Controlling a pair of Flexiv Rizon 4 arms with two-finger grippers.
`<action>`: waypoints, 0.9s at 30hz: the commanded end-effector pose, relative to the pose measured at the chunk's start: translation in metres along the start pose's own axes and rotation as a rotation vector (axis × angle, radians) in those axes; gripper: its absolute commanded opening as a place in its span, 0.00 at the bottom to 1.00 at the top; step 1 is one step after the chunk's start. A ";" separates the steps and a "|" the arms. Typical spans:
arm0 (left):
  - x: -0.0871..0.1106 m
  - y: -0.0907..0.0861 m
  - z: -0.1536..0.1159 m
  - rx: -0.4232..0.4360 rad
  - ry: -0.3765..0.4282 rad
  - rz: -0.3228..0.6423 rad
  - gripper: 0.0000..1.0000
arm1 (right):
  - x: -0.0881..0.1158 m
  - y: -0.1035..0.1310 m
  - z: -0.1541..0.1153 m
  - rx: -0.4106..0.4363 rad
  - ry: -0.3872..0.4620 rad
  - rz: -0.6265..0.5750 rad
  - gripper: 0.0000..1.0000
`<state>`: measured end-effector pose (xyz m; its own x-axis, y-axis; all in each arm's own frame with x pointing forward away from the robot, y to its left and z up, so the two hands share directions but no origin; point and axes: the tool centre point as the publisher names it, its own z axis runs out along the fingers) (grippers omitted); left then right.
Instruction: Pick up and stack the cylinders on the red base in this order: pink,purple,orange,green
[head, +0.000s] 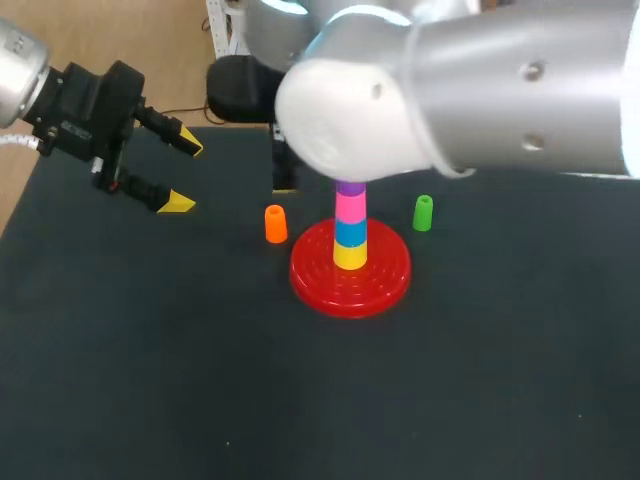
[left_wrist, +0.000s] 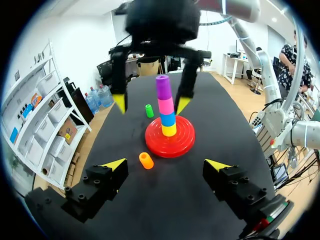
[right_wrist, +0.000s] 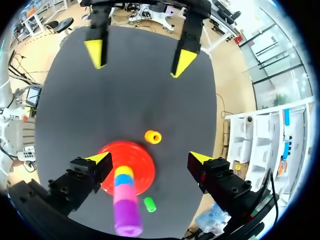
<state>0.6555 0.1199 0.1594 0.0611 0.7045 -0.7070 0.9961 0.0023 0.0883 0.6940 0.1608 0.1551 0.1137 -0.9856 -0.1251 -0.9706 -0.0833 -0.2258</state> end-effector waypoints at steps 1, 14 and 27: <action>0.001 0.001 0.000 0.001 -0.002 0.002 1.00 | -0.006 -0.006 0.024 -0.011 -0.011 0.048 1.00; 0.001 0.001 0.000 0.001 -0.002 0.002 1.00 | -0.009 -0.016 0.058 -0.003 0.007 0.134 1.00; 0.001 0.001 0.000 0.001 -0.002 0.002 1.00 | -0.005 -0.028 0.081 -0.012 0.007 0.278 1.00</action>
<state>0.6555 0.1199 0.1594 0.0611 0.7045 -0.7070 0.9961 0.0022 0.0883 0.7313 0.1805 0.0853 -0.1577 -0.9724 -0.1720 -0.9653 0.1885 -0.1806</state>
